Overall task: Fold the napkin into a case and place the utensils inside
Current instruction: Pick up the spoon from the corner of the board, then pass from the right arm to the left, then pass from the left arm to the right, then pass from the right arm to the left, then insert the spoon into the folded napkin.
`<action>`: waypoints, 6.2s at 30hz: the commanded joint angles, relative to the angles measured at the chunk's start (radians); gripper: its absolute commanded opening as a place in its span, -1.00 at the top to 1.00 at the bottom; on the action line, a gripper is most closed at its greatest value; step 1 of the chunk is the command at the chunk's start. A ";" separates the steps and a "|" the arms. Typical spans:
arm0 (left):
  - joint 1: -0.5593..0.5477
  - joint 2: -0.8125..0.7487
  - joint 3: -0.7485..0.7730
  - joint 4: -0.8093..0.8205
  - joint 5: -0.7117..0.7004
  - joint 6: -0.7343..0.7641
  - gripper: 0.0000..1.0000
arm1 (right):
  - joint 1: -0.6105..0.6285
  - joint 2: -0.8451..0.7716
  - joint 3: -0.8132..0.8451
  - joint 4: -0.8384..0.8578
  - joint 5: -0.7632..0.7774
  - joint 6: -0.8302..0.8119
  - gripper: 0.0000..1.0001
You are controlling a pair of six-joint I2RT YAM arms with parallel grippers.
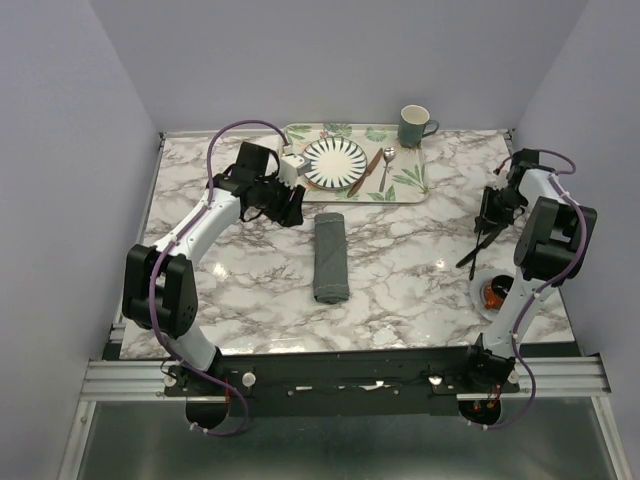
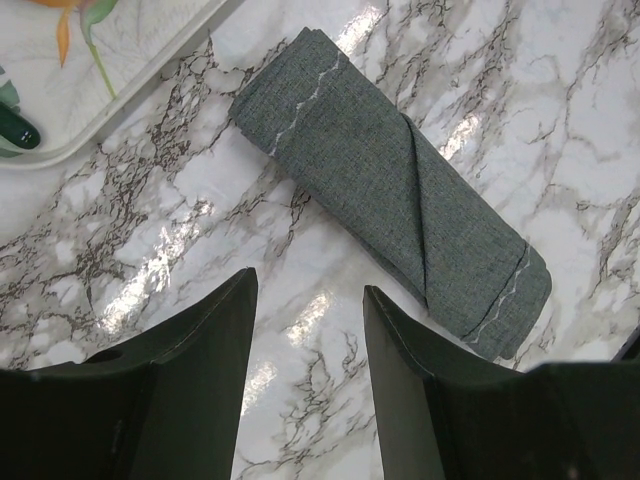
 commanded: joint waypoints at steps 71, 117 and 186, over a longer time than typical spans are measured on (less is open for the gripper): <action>-0.178 0.094 0.222 1.048 0.523 -1.172 0.64 | 0.514 -0.494 -0.129 1.313 -1.020 1.019 0.99; -0.247 -0.063 0.207 0.434 -0.281 -0.951 1.00 | 0.756 -0.512 -0.072 0.363 -0.279 -0.028 0.98; -0.224 0.561 0.667 -0.214 -0.549 -0.807 1.00 | 0.443 -0.704 -0.317 0.165 -0.265 -0.049 -1.00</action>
